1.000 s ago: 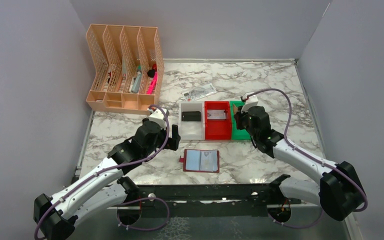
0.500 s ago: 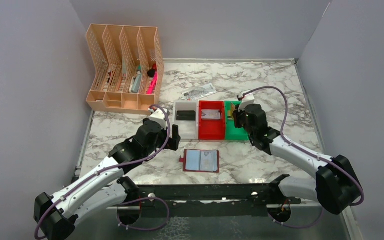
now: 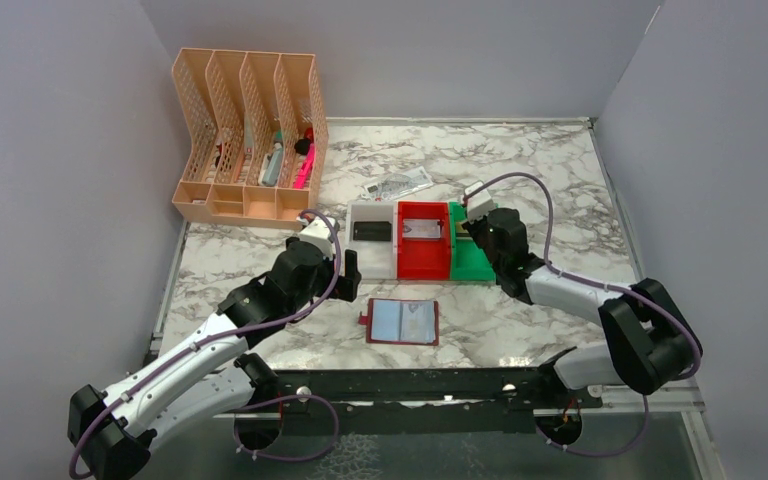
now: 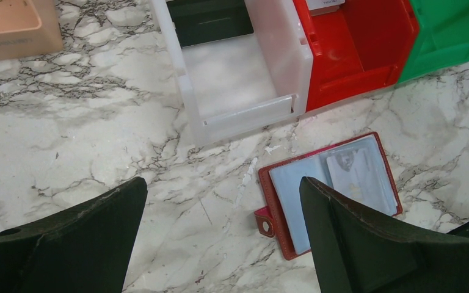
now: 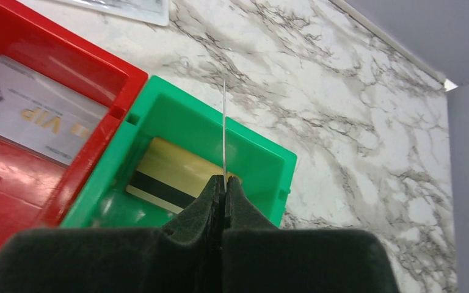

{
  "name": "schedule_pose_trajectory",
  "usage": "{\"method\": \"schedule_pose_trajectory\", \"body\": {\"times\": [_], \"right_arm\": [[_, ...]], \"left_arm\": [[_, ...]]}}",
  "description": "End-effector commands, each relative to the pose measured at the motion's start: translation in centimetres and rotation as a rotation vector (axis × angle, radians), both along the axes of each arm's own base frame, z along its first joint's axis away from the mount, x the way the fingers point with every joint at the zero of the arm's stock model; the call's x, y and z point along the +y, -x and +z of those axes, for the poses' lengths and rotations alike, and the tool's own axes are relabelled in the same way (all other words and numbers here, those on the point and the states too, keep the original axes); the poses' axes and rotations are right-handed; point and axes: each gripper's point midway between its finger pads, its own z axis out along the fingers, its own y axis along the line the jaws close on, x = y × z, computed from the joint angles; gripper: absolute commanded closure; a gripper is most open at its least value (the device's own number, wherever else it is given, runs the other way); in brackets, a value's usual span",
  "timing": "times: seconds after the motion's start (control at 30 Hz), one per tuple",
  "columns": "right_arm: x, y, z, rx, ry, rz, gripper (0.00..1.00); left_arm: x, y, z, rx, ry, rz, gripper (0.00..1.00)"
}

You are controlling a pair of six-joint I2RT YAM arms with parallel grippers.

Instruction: Take the credit cards out of the card holder

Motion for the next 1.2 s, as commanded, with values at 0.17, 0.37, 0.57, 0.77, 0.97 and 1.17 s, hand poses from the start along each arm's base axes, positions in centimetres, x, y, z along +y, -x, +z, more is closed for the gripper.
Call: {"method": "schedule_pose_trajectory", "body": {"times": [0.17, 0.37, 0.57, 0.77, 0.97, 1.17], "right_arm": [[-0.2, -1.6, 0.0, -0.071, 0.168, 0.144, 0.98], [-0.1, -1.8, -1.5, -0.035, 0.215, 0.173, 0.98], [-0.4, -2.1, -3.2, 0.005, 0.25, 0.168, 0.97], [-0.3, -2.4, -3.9, 0.02, 0.275, 0.18, 0.95], [-0.6, -2.5, -5.1, 0.063, 0.314, 0.177, 0.94], [0.4, -1.8, -5.5, 0.096, 0.286, 0.239, 0.87]], "left_arm": [[0.4, -0.3, 1.2, -0.033, 0.002, 0.015, 0.01], [0.3, -0.3, 1.2, -0.033, 0.002, 0.013, 0.01], [0.3, -0.3, 1.2, -0.031, 0.0, 0.011, 0.01], [0.4, -0.3, 1.2, -0.029, -0.001, 0.013, 0.01], [0.4, -0.3, 1.1, -0.026, -0.003, 0.013, 0.01], [0.4, -0.3, 0.9, -0.022, -0.008, 0.015, 0.01]]}}
